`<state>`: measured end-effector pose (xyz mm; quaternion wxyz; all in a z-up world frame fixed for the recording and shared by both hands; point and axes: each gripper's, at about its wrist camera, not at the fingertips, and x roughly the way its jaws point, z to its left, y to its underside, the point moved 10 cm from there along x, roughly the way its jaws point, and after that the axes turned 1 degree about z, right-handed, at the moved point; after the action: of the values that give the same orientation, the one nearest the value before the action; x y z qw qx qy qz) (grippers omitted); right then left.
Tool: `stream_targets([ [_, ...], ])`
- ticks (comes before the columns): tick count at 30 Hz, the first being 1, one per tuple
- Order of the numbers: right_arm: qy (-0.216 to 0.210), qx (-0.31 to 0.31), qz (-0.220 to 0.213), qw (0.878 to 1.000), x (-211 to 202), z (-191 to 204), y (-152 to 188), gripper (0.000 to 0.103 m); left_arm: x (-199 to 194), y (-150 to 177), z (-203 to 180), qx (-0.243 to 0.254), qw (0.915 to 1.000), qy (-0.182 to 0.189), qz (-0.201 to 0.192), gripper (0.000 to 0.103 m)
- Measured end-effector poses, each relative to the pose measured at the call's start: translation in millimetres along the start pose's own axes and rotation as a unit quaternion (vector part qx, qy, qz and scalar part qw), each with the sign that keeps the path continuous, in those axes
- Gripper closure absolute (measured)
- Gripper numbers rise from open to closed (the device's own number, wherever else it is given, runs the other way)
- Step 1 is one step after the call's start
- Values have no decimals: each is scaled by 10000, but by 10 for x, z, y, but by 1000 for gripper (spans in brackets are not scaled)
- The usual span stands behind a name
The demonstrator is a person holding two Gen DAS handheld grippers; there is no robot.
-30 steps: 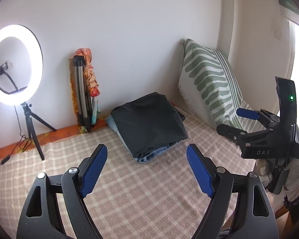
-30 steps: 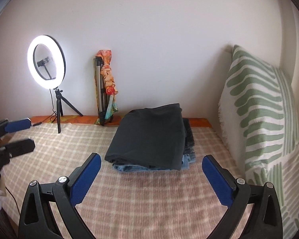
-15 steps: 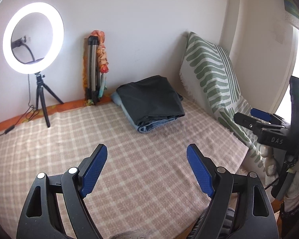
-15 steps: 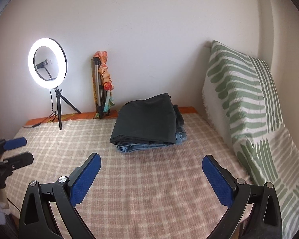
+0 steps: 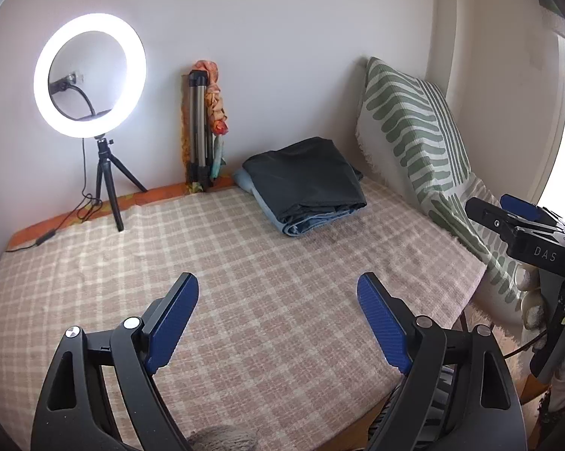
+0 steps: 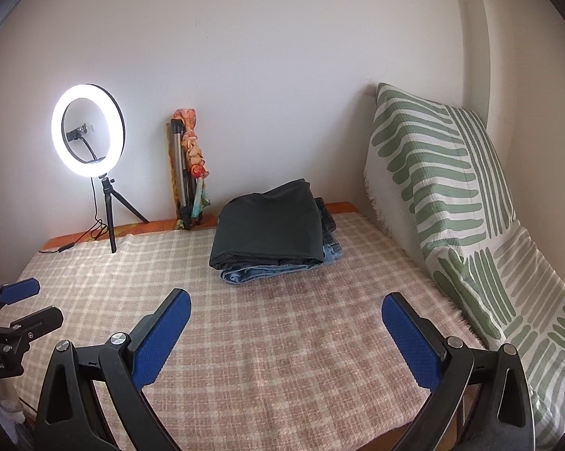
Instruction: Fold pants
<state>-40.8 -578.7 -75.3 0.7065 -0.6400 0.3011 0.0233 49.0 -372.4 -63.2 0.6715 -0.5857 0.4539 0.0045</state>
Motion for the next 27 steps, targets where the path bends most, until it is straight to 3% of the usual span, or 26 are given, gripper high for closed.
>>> stream_targets([
  [27, -111, 167, -33, 9998, -40, 4, -13, 0, -145, -34, -10, -98, 9998, -4, -177, 16],
])
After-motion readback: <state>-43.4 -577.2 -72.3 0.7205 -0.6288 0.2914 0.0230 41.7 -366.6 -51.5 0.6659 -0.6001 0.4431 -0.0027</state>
